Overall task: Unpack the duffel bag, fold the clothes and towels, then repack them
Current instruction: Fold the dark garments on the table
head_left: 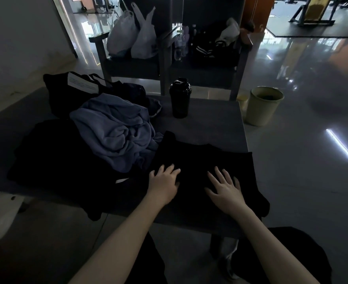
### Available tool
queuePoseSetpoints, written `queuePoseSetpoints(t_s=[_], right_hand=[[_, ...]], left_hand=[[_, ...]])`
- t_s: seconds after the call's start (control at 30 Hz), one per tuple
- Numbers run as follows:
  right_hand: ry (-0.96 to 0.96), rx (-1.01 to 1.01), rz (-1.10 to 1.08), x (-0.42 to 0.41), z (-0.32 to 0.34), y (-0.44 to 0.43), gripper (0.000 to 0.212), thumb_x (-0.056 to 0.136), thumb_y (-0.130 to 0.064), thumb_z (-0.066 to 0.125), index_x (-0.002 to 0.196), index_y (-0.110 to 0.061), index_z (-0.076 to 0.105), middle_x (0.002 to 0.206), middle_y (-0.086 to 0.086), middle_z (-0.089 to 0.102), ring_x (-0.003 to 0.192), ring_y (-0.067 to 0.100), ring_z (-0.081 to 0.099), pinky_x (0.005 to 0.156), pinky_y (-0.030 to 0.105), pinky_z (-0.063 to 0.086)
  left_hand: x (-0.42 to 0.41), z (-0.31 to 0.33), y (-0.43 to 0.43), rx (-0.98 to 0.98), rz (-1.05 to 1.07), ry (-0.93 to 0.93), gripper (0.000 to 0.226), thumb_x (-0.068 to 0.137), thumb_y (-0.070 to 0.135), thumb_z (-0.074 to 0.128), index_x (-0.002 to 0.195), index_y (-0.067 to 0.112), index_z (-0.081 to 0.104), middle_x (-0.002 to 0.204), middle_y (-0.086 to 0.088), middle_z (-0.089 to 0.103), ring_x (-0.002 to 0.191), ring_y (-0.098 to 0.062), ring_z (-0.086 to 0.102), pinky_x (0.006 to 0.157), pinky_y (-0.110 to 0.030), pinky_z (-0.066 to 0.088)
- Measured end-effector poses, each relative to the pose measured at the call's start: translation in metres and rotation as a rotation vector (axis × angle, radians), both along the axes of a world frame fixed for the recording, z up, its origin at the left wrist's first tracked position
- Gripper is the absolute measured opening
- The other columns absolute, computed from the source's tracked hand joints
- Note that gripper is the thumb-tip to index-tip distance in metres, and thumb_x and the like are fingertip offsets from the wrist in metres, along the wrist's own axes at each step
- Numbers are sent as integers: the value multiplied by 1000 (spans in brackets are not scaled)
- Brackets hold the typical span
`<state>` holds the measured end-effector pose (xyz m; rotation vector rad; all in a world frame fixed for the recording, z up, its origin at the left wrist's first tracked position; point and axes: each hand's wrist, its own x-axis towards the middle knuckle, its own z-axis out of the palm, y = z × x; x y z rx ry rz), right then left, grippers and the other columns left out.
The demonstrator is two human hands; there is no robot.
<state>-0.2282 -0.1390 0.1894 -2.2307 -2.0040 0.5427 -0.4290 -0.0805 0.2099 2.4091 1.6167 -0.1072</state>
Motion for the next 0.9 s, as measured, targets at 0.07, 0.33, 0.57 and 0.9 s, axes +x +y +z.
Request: queuePoseSetpoints(t_s=[0.07, 0.33, 0.57, 0.9], right_hand=[[62, 79, -59, -1, 2, 2, 50, 98, -42, 38, 146, -30, 31, 159, -5, 14, 146, 15, 3, 117, 39, 3], [234, 290, -132, -28, 28, 66, 38, 93, -36, 51, 127, -18, 57, 130, 1, 56, 122, 22, 48, 100, 40, 38], [113, 48, -65, -66, 34, 134, 59, 91, -55, 47, 133, -13, 47, 136, 6, 49, 129, 26, 39, 103, 46, 31], [423, 272, -61, -87, 32, 165, 15, 89, -26, 60, 85, -12, 57, 83, 5, 62, 85, 27, 61, 68, 33, 44]], left_hand=[[-4, 1, 0, -49, -82, 66, 61, 98, 46, 37, 152, 30, 12, 160, 3, 4, 147, -25, 3, 116, -48, 9], [-36, -5, 0, 52, -125, -94, 65, 93, 35, 53, 150, 24, 24, 158, 7, 16, 147, -14, 8, 118, -38, 2], [-65, -18, 8, 201, -82, -286, 60, 78, 14, 70, 135, 12, 51, 142, -5, 48, 139, -23, 34, 113, -40, 29], [-84, -17, 13, 481, -144, -391, 35, 78, 5, 50, 104, 11, 74, 107, -2, 71, 105, -27, 65, 84, -39, 54]])
